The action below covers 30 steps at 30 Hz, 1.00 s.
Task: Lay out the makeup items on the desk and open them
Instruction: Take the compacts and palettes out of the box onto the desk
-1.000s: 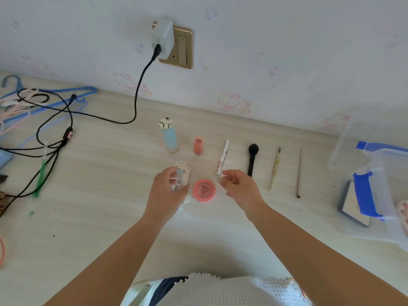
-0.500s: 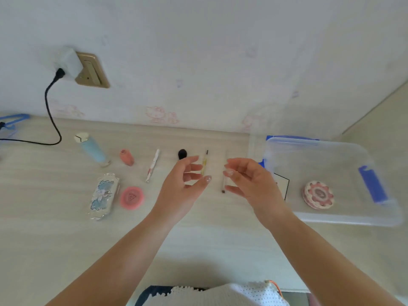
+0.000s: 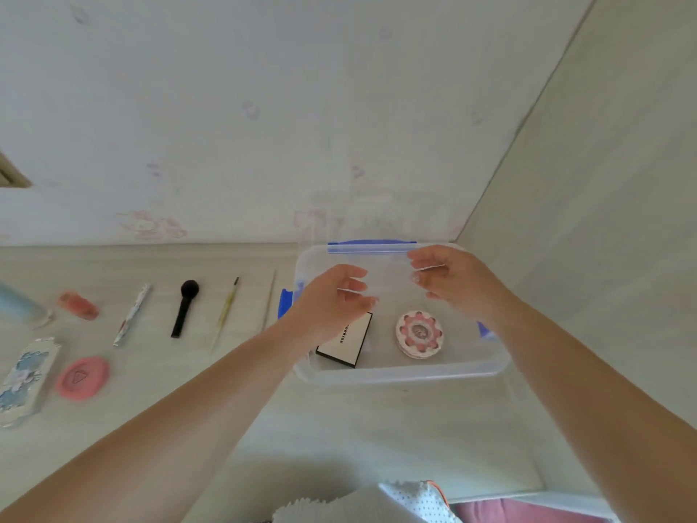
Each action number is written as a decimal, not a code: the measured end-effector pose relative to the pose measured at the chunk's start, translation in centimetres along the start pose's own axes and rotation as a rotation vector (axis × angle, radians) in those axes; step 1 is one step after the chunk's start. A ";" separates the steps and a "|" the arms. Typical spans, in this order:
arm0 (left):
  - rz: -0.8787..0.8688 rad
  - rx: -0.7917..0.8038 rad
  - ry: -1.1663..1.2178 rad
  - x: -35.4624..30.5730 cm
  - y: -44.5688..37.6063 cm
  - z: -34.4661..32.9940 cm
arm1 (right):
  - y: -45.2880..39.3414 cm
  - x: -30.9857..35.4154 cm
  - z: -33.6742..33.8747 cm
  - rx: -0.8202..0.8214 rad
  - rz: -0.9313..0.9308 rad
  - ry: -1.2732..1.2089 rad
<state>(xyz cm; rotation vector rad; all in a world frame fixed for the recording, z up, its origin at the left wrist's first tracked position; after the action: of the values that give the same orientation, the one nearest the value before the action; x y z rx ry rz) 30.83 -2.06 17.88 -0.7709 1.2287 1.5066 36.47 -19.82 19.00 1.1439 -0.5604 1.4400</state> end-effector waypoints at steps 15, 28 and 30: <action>0.354 0.116 -1.079 8.3 -7.1 -5.0 | -4.7 -8.7 -3.0 0.503 -0.043 1.232; 0.279 0.092 -1.135 8.2 -7.8 -5.2 | -5.2 -9.8 -4.1 0.504 -0.012 1.297; 0.240 0.092 -1.172 7.9 -7.7 -5.4 | -5.2 -9.7 -4.1 0.482 -0.010 1.302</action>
<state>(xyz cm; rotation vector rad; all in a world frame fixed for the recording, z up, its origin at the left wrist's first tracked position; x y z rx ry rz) 35.19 -4.97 6.78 0.3642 0.4706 1.6556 38.75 -19.65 7.43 0.3294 0.7291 1.9907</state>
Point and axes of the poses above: each hand's wrist, its own y-axis away from the middle knuckle, its own z-axis out of the back of the hand, x = y × z, the point moved 5 cm from there along -y, towards the middle knuckle, and after that the axes turned 1 degree about -y, right-handed, at the moved point
